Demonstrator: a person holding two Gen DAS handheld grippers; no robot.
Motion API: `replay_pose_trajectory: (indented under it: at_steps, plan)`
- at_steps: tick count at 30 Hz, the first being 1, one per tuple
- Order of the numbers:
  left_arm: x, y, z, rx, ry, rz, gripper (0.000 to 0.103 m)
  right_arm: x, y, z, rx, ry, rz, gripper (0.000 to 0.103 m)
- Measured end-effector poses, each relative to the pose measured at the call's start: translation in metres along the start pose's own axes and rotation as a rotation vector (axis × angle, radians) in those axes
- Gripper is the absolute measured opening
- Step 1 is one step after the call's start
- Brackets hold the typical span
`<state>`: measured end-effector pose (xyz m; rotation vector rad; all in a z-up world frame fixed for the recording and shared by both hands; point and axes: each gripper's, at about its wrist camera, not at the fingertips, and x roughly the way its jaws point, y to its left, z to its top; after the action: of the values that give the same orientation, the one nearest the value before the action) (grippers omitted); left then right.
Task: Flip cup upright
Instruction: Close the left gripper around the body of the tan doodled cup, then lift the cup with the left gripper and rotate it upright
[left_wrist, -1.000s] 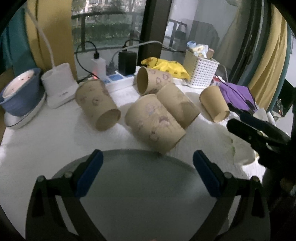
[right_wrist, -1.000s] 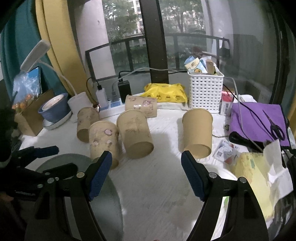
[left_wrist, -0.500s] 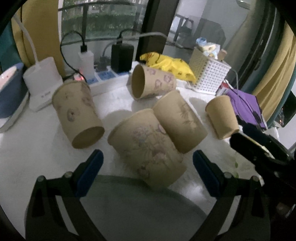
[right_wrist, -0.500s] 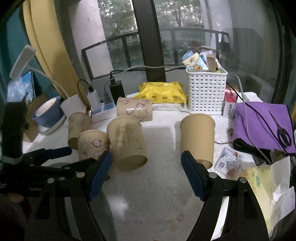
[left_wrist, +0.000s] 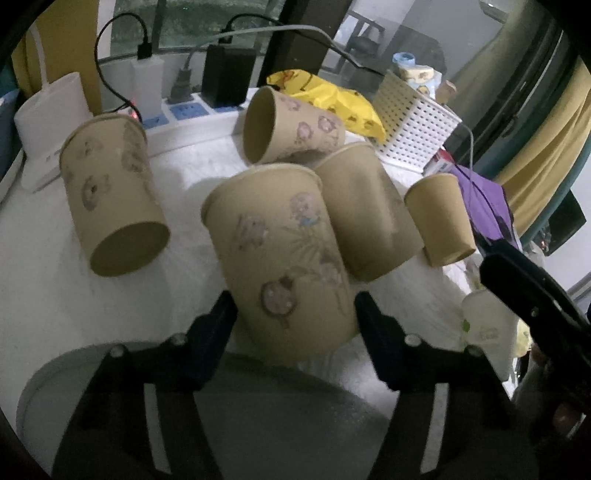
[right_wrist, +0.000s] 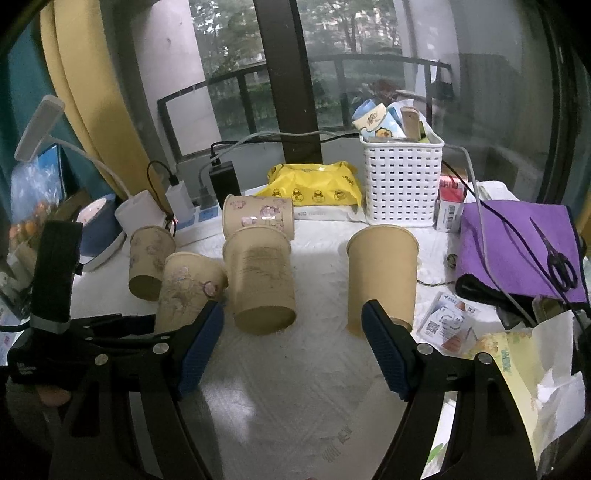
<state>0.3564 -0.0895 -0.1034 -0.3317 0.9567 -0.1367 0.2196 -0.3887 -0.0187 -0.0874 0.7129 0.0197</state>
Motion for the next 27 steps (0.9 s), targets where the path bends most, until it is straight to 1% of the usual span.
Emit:
replay_pose_trajectory:
  at_steps: [4, 6, 11, 16, 22, 27]
  plan:
    - [-0.007, 0.003, -0.002, -0.017, 0.002, -0.028, 0.064, -0.005, 0.004, 0.001, -0.005, -0.005, -0.010, 0.080]
    - [-0.016, 0.003, -0.005, -0.018, -0.009, -0.041, 0.064, -0.009, 0.008, 0.001, -0.007, -0.006, -0.012, 0.080]
    - [-0.038, 0.002, -0.015, -0.006, -0.036, -0.063, 0.064, -0.025, 0.022, -0.001, -0.016, -0.026, -0.012, 0.080]
    - [-0.063, 0.000, -0.032, 0.017, -0.062, -0.084, 0.064, -0.042, 0.035, -0.007, -0.020, -0.033, -0.014, 0.080]
    - [-0.097, -0.006, -0.060, 0.090, -0.123, -0.090, 0.064, -0.065, 0.053, -0.016, -0.025, -0.047, 0.004, 0.080]
    - [-0.124, -0.007, -0.093, 0.179, -0.173, -0.063, 0.064, -0.084, 0.076, -0.026, -0.031, -0.054, 0.048, 0.080]
